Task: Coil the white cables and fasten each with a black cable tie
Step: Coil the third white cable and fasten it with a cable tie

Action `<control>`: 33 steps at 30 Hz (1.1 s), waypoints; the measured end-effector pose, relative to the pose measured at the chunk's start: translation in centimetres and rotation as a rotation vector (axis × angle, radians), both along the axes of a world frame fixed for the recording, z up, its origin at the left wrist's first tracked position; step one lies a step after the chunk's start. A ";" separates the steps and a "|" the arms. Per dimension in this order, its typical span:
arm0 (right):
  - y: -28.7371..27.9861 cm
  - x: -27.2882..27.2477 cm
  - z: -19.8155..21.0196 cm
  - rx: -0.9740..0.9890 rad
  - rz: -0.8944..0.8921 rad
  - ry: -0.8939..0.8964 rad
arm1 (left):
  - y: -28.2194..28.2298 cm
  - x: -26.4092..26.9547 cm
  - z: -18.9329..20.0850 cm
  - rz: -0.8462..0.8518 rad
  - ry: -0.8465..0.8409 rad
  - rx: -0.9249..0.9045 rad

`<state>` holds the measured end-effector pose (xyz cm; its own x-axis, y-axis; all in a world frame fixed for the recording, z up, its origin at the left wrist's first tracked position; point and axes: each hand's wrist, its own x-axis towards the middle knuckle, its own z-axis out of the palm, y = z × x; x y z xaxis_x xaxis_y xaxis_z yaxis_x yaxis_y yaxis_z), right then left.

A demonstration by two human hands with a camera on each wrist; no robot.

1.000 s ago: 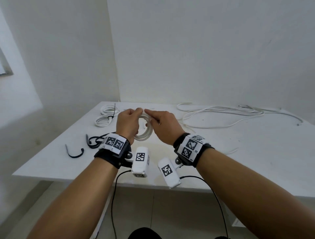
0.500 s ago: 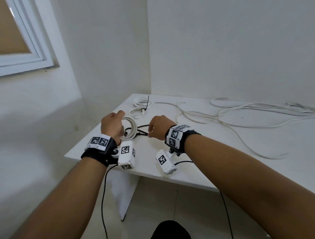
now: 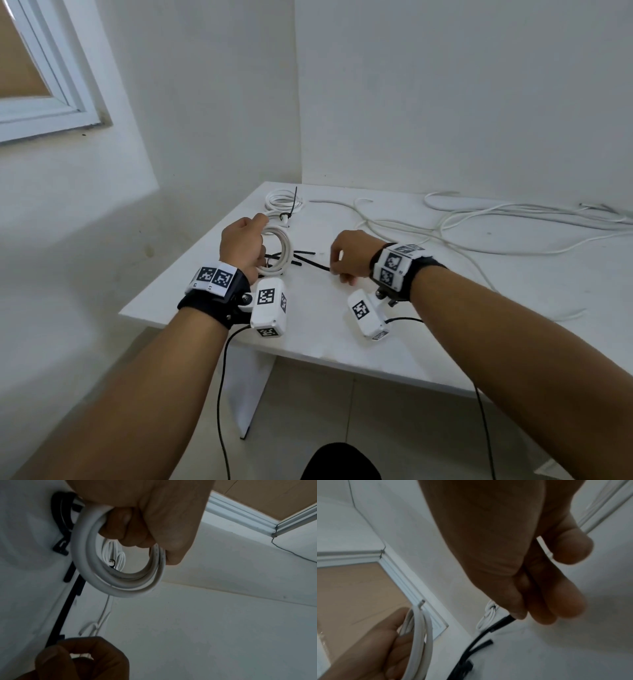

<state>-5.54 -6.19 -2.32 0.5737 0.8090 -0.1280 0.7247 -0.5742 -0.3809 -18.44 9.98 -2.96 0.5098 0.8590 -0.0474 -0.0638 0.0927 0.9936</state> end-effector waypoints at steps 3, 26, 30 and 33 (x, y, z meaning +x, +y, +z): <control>-3.3 2.0 0.5 0.046 -0.103 0.035 | -1.7 1.8 0.2 -0.051 -0.006 0.005; -12.2 8.9 -2.0 0.908 -0.540 0.535 | -16.4 14.6 -0.6 -0.534 0.106 0.045; -13.2 8.6 -1.7 0.830 -0.412 0.779 | -16.2 15.0 -1.5 -0.559 0.115 0.001; -13.7 8.7 -1.8 0.843 -0.406 0.904 | -16.1 15.0 -1.9 -0.626 0.109 -0.039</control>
<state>3.13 -19.88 -4.14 0.7737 0.6188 -0.1358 -0.1445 -0.0363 -0.9888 -3.49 -6.12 -4.85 0.9054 0.3962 -0.1524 0.1152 0.1160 0.9865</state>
